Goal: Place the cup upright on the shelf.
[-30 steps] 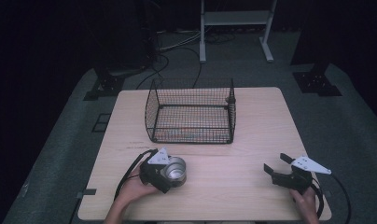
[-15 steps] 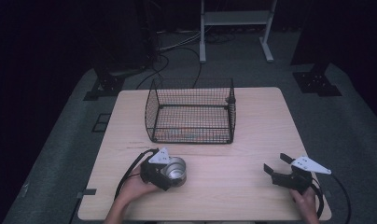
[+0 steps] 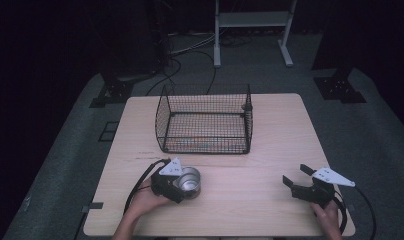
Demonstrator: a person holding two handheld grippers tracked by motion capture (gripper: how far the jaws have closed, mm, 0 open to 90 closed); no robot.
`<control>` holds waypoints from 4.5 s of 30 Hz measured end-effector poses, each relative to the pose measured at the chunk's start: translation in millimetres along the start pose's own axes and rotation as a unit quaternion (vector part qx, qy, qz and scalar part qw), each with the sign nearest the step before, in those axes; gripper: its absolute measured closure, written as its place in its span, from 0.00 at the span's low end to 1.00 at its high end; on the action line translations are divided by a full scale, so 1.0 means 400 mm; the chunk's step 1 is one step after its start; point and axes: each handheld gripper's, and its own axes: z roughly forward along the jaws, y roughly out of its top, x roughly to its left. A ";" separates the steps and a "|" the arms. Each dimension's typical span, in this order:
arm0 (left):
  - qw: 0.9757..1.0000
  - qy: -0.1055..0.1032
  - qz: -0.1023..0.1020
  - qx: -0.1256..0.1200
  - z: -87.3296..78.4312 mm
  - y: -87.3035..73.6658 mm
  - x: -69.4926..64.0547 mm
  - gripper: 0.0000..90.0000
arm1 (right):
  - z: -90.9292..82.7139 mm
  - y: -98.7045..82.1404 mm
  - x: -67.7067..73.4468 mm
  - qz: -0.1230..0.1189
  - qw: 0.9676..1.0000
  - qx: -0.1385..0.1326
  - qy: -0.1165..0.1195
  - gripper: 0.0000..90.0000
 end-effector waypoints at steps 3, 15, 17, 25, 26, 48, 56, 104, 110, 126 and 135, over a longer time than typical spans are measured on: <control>1.000 -0.001 0.001 -0.010 -0.007 0.009 -0.001 0.20 | 0.000 0.000 0.000 0.000 1.000 0.000 0.000 0.15; 1.000 -0.013 0.009 -0.025 -0.036 0.059 0.008 0.20 | 0.000 0.000 -0.001 0.001 1.000 0.000 0.000 0.15; 0.999 -0.015 0.009 -0.027 -0.041 0.066 0.013 0.20 | 0.000 0.000 -0.001 0.001 1.000 0.000 0.000 0.15; 0.999 -0.021 0.012 -0.031 -0.059 0.112 0.028 0.20 | 0.000 0.000 -0.001 0.001 1.000 0.000 -0.002 0.15; 0.999 -0.022 0.015 -0.031 -0.061 0.120 0.029 0.20 | 0.000 0.000 -0.001 0.001 1.000 0.000 -0.002 0.15; 0.998 -0.042 0.031 -0.026 -0.124 0.263 0.121 0.20 | 0.000 0.000 -0.003 0.002 1.000 -0.002 -0.002 0.15; 0.997 -0.063 0.031 -0.014 -0.119 0.289 0.151 0.20 | 0.000 -0.001 -0.004 0.005 1.000 -0.003 -0.001 0.15; 0.999 -0.036 0.009 0.017 -0.035 0.488 0.374 0.20 | -0.002 -0.001 -0.007 0.008 1.000 -0.007 0.007 0.15; 1.000 -0.018 -0.009 0.021 -0.006 0.481 0.398 0.20 | -0.003 -0.001 -0.007 0.009 1.000 -0.008 0.007 0.15; 0.999 0.005 -0.023 0.036 0.071 0.463 0.429 0.20 | -0.003 -0.002 -0.008 0.008 1.000 -0.009 0.009 0.15; 0.998 0.007 -0.042 0.047 0.107 0.453 0.441 0.20 | -0.004 -0.001 -0.007 0.012 1.000 -0.009 0.010 0.15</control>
